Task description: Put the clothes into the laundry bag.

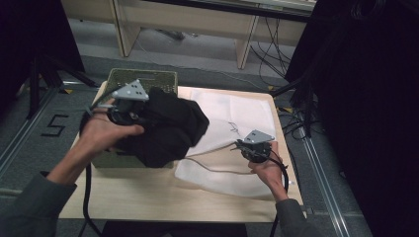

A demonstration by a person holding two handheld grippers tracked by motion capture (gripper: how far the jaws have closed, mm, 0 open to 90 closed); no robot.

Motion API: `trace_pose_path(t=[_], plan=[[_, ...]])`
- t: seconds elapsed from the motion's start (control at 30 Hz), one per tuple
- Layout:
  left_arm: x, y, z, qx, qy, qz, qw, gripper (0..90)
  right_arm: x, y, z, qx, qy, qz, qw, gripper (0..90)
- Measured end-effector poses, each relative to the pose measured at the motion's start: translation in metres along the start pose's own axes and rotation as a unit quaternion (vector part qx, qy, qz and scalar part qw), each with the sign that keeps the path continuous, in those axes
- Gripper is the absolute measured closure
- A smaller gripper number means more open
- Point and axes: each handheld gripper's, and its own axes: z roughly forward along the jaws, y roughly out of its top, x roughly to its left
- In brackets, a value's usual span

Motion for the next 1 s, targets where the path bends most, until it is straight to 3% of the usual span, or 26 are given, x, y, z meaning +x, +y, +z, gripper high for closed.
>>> trace_pose_path(t=[0.13,0.17,0.2,0.23,0.37,0.4,0.43,0.57,0.6,0.63,0.73,0.77,0.8,0.83,0.87,1.0], plan=[[-0.023,-0.001,0.017,0.017,-0.027,0.031,0.999,67.0,-0.002,0.0,0.0,-0.005,0.001,0.007,1.0,85.3],[-0.029,-0.001,0.022,0.011,-0.028,0.031,0.9991,67.0,0.0,0.0,0.001,-0.006,0.002,0.018,0.9998,85.3],[-0.034,-0.001,0.026,0.02,-0.041,0.045,0.9979,67.0,-0.001,0.0,0.001,-0.007,0.004,0.015,0.9998,85.3],[-0.041,0.0,0.032,0.017,-0.047,0.042,0.9979,67.0,-0.003,0.0,0.0,-0.007,0.003,0.014,0.9999,85.4],[-0.062,0.001,0.057,0.029,-0.07,0.062,0.9952,67.0,-0.003,0.0,0.0,-0.013,0.009,0.029,0.9994,85.5],[-0.065,0.001,0.065,0.036,-0.078,0.073,0.9936,66.9,-0.005,0.001,-0.002,-0.013,0.013,0.035,0.9992,85.5],[-0.069,0.0,0.07,0.036,-0.076,0.072,0.9939,66.9,-0.005,0.001,-0.002,-0.013,0.013,0.035,0.9992,85.5],[-0.085,-0.011,0.111,0.082,-0.097,0.086,0.9882,66.7,-0.007,0.0,-0.002,-0.029,0.009,0.043,0.9986,85.5],[-0.087,-0.014,0.122,0.101,-0.098,0.098,0.9853,66.7,-0.007,0.0,-0.002,-0.029,0.009,0.043,0.9986,85.5],[-0.087,-0.017,0.131,0.122,-0.1,0.116,0.9807,66.6,-0.007,0.0,-0.002,-0.027,0.012,0.047,0.9985,85.5],[-0.09,-0.028,0.157,0.142,-0.103,0.104,0.9789,66.5,-0.009,0.001,-0.004,-0.027,0.015,0.039,0.9987,85.6],[-0.091,-0.03,0.161,0.148,-0.105,0.104,0.9779,66.5,-0.007,0.002,-0.006,-0.023,0.015,0.061,0.9978,85.6],[-0.091,-0.032,0.168,0.158,-0.107,0.106,0.9759,66.4,-0.008,0.002,-0.005,-0.031,0.01,0.052,0.9981,85.6],[-0.09,-0.033,0.174,0.163,-0.114,0.098,0.9752,66.3,-0.009,0.002,-0.006,-0.031,0.012,0.053,0.998,85.7],[-0.089,-0.034,0.179,0.161,-0.12,0.079,0.9765,66.3,-0.009,0.002,-0.006,-0.031,0.012,0.053,0.998,85.7],[-0.093,-0.036,0.191,0.17,-0.125,0.083,0.9739,66.2,-0.009,0.003,-0.005,-0.03,0.015,0.054,0.998,85.7]])
